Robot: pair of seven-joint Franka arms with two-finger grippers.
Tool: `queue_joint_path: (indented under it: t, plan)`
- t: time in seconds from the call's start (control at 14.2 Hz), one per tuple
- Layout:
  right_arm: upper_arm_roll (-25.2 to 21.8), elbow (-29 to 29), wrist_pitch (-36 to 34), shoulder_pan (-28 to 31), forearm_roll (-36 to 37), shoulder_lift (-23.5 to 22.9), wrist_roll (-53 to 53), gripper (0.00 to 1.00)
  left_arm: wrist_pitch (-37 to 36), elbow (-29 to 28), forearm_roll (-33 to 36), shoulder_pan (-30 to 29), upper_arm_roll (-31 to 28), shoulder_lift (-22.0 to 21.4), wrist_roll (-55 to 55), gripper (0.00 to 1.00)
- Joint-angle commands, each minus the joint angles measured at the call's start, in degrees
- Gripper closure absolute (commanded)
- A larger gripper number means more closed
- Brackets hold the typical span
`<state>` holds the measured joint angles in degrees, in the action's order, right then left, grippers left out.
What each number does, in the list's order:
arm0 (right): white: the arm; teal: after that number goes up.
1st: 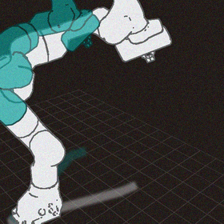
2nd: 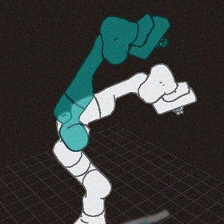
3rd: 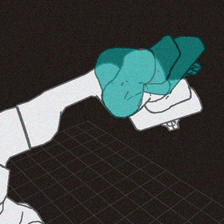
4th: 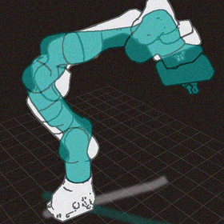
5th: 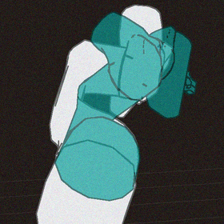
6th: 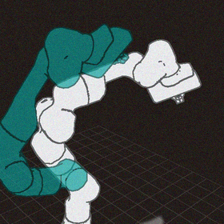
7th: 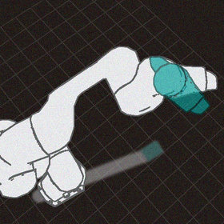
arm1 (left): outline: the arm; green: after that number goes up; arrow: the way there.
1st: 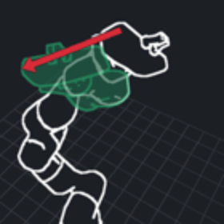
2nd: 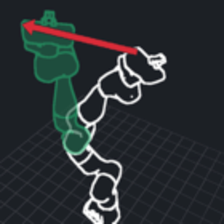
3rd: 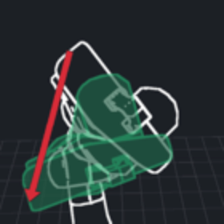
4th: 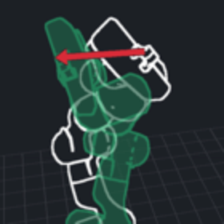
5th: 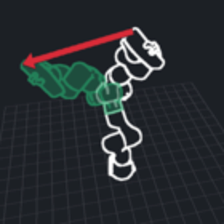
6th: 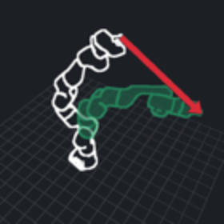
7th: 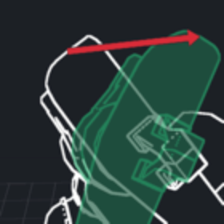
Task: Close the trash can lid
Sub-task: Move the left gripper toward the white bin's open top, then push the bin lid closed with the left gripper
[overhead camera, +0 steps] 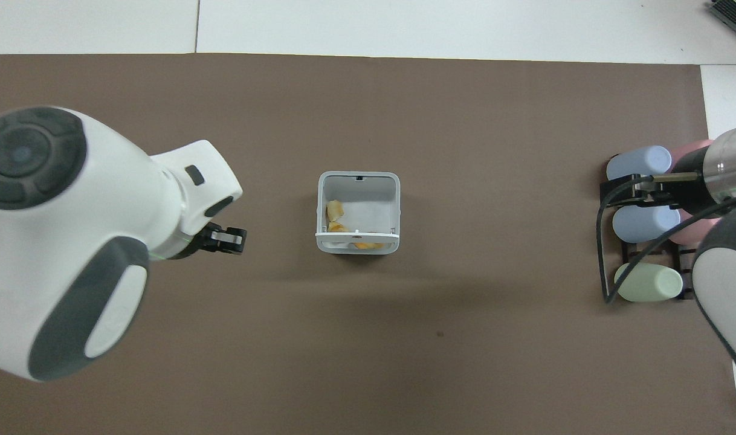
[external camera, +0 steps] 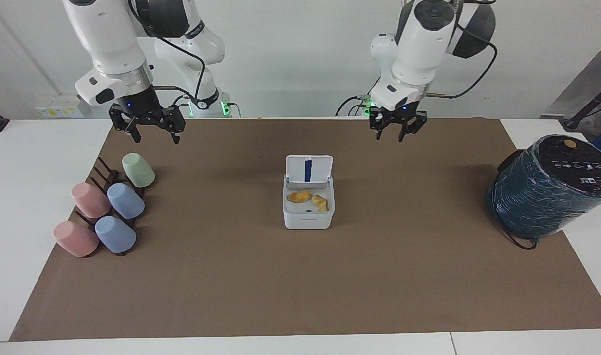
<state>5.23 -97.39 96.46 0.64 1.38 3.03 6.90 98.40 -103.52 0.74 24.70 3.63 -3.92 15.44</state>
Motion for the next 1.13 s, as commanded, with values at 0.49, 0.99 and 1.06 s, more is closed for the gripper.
queue_joint_path:
  t: [0.49,0.99,1.06]
  plan:
    - [0.31,0.10,-1.10,0.50,-0.94,0.66,-1.36,0.00,24.00,-13.29,-4.26,16.16,-0.90,-2.78,21.37,0.72]
    - [0.31,0.10,-1.10,0.77,-0.94,0.66,-1.36,0.00,45.02,-12.15,-5.22,13.63,-0.99,6.19,22.18,0.73]
    - [0.31,0.10,-1.10,0.77,-0.94,0.66,-1.36,0.00,47.39,-12.06,-5.23,12.93,-0.99,7.51,21.91,0.76]
